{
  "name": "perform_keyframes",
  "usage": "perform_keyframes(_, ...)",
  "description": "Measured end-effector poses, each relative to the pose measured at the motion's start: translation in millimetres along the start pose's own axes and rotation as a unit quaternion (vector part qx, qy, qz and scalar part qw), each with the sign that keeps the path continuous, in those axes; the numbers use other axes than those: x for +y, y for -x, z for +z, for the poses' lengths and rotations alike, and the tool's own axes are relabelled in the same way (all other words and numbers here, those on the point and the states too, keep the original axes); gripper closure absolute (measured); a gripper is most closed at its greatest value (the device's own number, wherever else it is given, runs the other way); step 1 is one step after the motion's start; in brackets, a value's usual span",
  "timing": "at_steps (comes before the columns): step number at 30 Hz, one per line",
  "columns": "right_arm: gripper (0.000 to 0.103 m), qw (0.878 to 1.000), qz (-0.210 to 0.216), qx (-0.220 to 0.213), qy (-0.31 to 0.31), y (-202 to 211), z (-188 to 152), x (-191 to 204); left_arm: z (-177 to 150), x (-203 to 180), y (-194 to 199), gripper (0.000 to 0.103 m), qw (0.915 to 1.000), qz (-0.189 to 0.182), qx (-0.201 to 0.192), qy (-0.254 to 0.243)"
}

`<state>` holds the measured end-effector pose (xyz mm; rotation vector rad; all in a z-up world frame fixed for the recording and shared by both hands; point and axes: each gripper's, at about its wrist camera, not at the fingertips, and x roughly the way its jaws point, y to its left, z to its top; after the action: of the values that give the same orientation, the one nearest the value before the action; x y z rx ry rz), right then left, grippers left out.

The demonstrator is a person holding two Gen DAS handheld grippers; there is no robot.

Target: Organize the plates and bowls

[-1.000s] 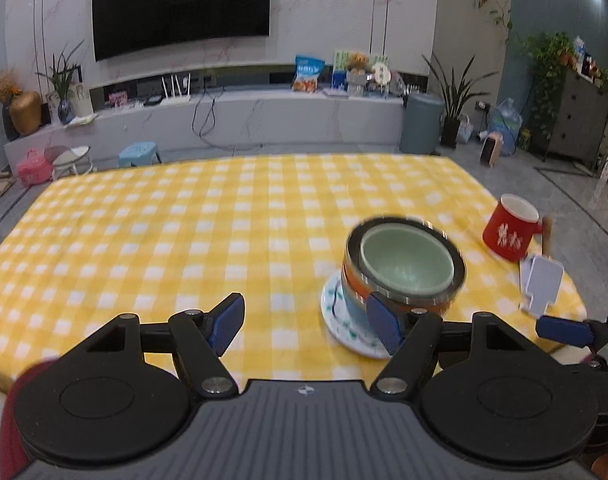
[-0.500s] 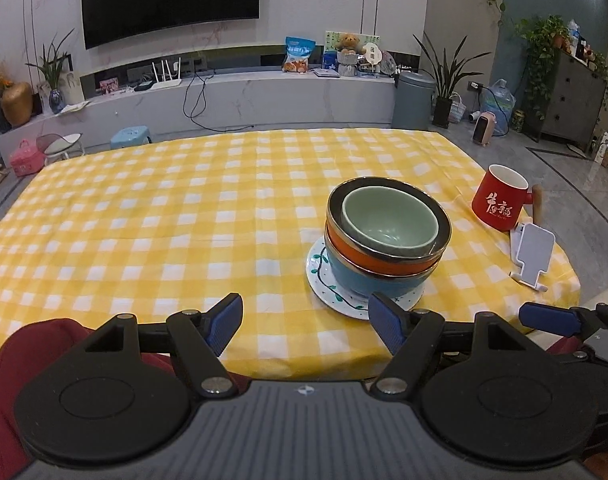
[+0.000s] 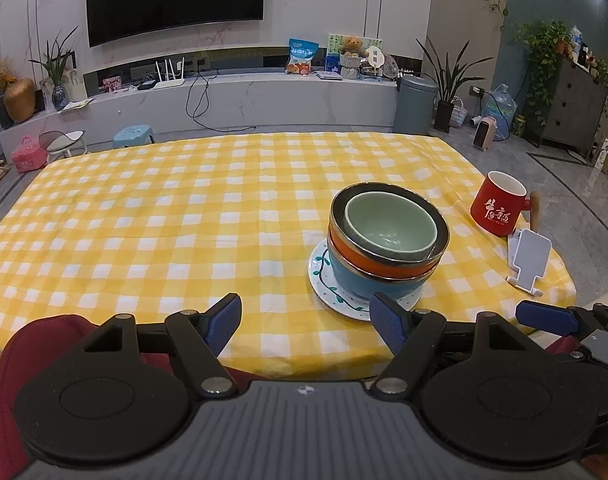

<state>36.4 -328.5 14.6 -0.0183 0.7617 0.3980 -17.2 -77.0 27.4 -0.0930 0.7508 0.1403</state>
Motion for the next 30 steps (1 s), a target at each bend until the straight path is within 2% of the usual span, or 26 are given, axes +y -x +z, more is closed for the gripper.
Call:
perform_keyframes(4, 0.003, 1.000, -0.011, -0.004, 0.006, -1.3, -2.0, 1.0, -1.6, -0.7, -3.1, 0.017, 1.0000, 0.000, 0.001, -0.002)
perform_keyframes(30, 0.003, 1.000, -0.002, 0.006, -0.005, -9.4, -4.5, 2.8, -4.3, -1.7, -6.9, 0.017, 0.9999, 0.004, 0.003, -0.011)
